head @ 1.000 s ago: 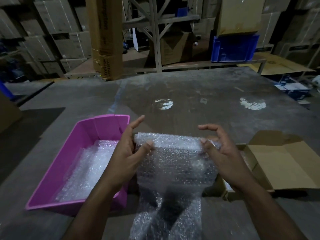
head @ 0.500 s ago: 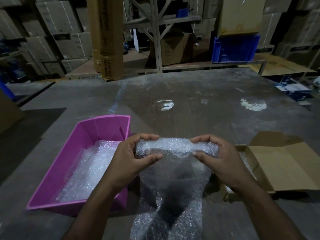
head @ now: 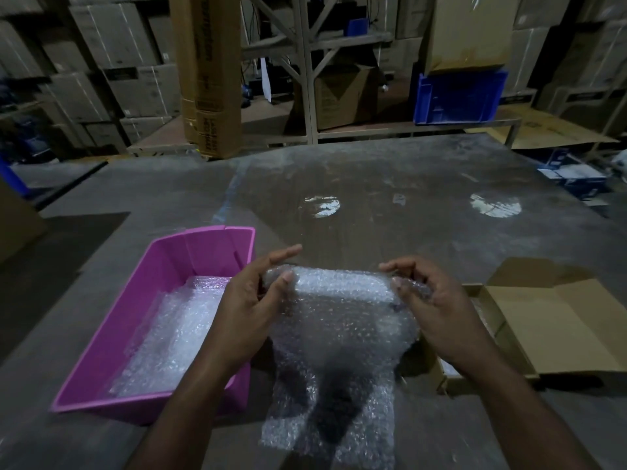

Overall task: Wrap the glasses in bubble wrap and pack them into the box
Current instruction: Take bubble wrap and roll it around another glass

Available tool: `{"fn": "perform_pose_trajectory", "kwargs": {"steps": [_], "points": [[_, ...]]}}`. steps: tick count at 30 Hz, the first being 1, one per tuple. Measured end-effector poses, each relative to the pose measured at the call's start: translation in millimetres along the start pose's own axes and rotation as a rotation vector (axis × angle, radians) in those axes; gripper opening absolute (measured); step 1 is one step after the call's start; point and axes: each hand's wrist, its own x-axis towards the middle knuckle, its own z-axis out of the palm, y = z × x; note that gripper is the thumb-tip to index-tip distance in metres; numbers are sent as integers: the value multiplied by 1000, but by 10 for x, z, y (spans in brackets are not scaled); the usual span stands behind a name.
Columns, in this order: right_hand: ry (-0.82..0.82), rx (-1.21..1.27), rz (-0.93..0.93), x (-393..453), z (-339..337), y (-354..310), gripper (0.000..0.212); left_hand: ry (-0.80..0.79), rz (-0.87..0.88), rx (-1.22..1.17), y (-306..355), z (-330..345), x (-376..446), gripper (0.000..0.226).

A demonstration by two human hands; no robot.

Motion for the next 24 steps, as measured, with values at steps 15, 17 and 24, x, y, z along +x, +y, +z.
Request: {"fn": "perform_pose_trajectory", "kwargs": {"steps": [15, 17, 24], "points": [[-8, -115, -36, 33, 17, -27, 10, -13, 22, 18, -38, 2, 11, 23], [-1, -111, -43, 42, 8, -29, 12, 4, 66, 38, -47, -3, 24, 14], [12, -9, -19, 17, -15, -30, 28, -19, -31, 22, -62, -13, -13, 42]]}}
